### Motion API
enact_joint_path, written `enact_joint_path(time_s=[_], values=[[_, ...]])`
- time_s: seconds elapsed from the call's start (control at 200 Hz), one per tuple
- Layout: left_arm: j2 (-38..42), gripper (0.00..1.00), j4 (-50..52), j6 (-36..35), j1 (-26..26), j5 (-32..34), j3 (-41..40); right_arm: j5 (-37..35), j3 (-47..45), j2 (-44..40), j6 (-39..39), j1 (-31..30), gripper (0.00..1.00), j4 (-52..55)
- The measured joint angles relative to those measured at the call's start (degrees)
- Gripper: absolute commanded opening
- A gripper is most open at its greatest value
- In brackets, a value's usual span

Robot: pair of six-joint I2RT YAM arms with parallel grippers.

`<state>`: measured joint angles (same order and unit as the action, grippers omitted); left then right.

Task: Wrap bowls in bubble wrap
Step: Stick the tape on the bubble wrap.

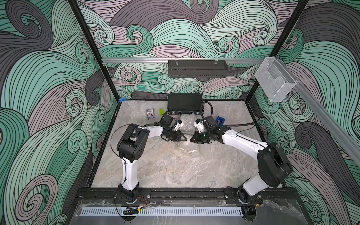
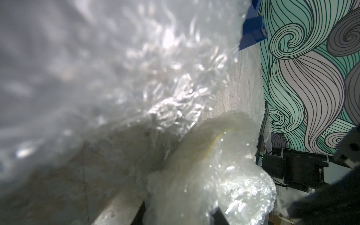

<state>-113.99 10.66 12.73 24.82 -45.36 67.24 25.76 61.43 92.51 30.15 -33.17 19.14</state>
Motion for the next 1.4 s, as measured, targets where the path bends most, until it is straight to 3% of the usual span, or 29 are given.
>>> enact_joint_path(time_s=[0.205, 0.575, 1.401], values=[[0.0, 0.31, 0.0, 0.0, 0.0, 0.1, 0.0, 1.4, 7.0, 8.0, 0.8, 0.0, 0.00, -1.3], [0.2, 0.30, 0.0, 0.0, 0.0, 1.0, 0.0, 0.2, 11.3, 15.9, 1.5, 1.0, 0.00, -1.2], [0.2, 0.30, 0.0, 0.0, 0.0, 1.7, 0.0, 0.8, 14.4, 19.4, 2.0, 1.0, 0.00, -2.1]])
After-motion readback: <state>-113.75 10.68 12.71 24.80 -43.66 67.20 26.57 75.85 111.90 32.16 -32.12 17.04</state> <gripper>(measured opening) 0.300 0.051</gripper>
